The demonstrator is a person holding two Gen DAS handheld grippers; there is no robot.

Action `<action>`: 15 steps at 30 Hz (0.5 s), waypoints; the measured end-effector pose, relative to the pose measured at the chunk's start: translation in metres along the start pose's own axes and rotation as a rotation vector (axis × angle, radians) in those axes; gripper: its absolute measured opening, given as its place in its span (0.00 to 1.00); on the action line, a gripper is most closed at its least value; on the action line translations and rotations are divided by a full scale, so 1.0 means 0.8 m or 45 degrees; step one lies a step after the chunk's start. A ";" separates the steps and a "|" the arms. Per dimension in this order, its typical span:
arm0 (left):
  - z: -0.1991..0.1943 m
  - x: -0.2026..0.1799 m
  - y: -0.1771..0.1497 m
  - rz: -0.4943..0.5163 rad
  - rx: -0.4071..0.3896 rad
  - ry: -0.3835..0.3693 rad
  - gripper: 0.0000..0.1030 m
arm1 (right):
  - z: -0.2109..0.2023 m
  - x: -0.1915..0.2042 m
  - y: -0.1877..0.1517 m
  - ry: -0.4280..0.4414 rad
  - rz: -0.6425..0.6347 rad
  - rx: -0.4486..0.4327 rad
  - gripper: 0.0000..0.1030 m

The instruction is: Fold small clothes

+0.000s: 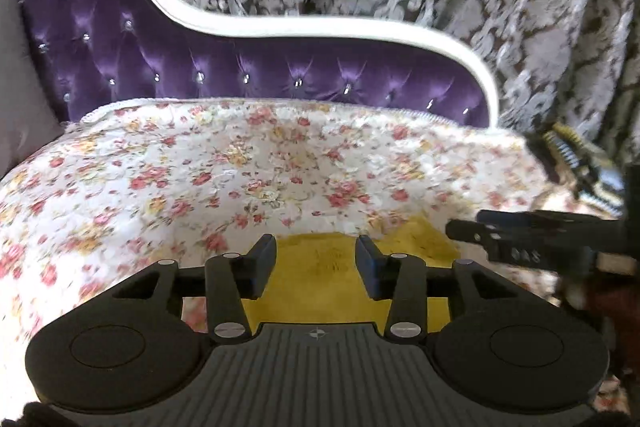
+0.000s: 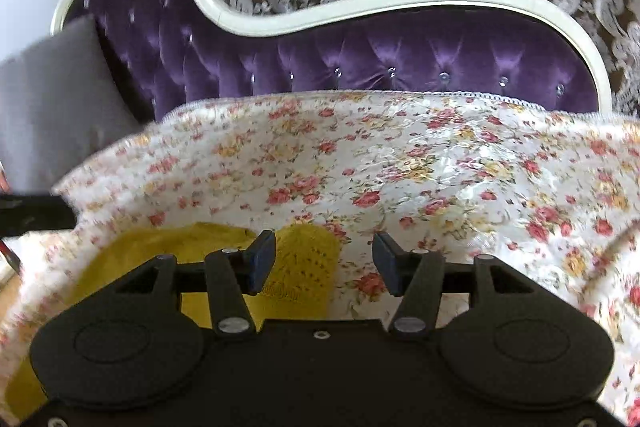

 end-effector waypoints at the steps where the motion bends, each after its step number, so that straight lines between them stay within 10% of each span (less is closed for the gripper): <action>1: 0.011 0.000 -0.001 0.017 0.019 0.014 0.41 | 0.005 0.003 -0.001 -0.009 -0.016 0.007 0.59; 15: 0.081 0.038 -0.061 -0.026 0.096 0.198 0.59 | 0.052 0.026 -0.032 -0.097 -0.168 0.097 0.65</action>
Point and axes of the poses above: each gripper's, at about its wrist camera, not at the fingertips, and z roughly the way its jaws point, x to its left, y to its top, the point moved 10 cm from there along z, roughly the way its jaws point, and after that the axes turned 7 degrees about x, right-handed, at the moved point
